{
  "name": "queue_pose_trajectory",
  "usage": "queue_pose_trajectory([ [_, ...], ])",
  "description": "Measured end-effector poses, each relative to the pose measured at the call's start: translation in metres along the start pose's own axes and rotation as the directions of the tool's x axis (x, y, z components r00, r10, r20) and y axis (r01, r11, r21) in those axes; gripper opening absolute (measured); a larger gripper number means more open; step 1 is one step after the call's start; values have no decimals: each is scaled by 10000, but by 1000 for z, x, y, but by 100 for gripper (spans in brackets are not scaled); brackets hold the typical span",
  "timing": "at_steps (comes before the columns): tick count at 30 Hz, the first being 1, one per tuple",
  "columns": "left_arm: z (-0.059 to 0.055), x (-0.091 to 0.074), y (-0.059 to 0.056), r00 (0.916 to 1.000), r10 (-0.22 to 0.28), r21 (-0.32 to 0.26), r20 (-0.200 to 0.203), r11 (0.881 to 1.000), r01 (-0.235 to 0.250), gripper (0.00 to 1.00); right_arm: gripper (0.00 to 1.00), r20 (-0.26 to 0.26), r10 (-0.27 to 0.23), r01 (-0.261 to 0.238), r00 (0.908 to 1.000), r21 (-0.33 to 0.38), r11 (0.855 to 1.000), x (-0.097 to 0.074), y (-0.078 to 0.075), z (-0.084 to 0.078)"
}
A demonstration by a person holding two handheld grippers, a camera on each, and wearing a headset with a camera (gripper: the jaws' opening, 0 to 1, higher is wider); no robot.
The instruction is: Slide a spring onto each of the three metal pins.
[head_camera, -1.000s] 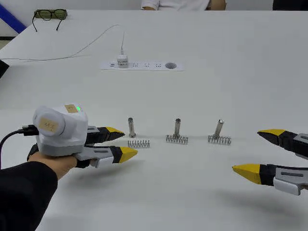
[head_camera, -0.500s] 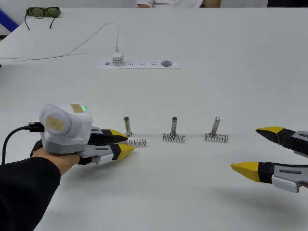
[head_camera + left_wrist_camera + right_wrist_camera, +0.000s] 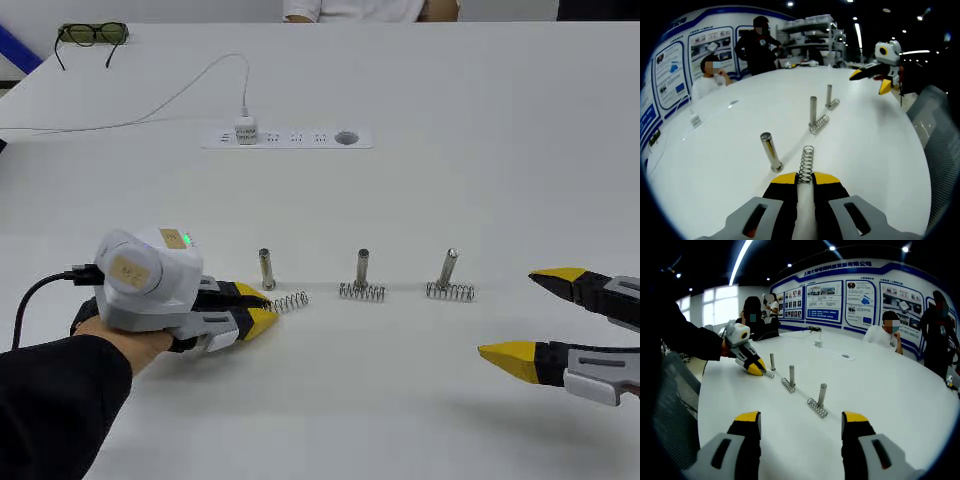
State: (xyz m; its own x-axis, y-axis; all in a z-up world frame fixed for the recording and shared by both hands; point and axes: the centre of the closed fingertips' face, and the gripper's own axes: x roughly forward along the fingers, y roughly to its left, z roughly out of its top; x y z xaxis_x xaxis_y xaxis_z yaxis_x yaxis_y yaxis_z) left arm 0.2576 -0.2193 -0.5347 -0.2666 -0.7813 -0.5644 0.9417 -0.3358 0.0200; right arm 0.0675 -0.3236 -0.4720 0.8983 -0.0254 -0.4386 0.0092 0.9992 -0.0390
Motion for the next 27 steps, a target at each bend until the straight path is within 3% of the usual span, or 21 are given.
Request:
queue_pose_trajectory([
  [4, 4, -5, -3, 9999, -52, 43, 102, 10000, 51, 10, 66, 15, 26, -26, 10000, -21, 10000, -1, 1, 2],
  [11, 16, -12, -25, 9984, -403, 349, 399, 9986, 390, 10, 61, -34, 332, -333, 9994, -135, 9994, 0, 10, 7],
  [21, 41, -21, -51, 9905, -927, 952, 1017, 9920, 831, 10, 51, -259, 1305, -1319, 9911, -647, 9891, 8, 37, 17],
  [27, 53, -29, -66, 9847, -1187, 1255, 1273, 9868, 1027, 10, 43, -301, 2012, -2031, 9791, -810, 9758, 13, 54, 25],
])
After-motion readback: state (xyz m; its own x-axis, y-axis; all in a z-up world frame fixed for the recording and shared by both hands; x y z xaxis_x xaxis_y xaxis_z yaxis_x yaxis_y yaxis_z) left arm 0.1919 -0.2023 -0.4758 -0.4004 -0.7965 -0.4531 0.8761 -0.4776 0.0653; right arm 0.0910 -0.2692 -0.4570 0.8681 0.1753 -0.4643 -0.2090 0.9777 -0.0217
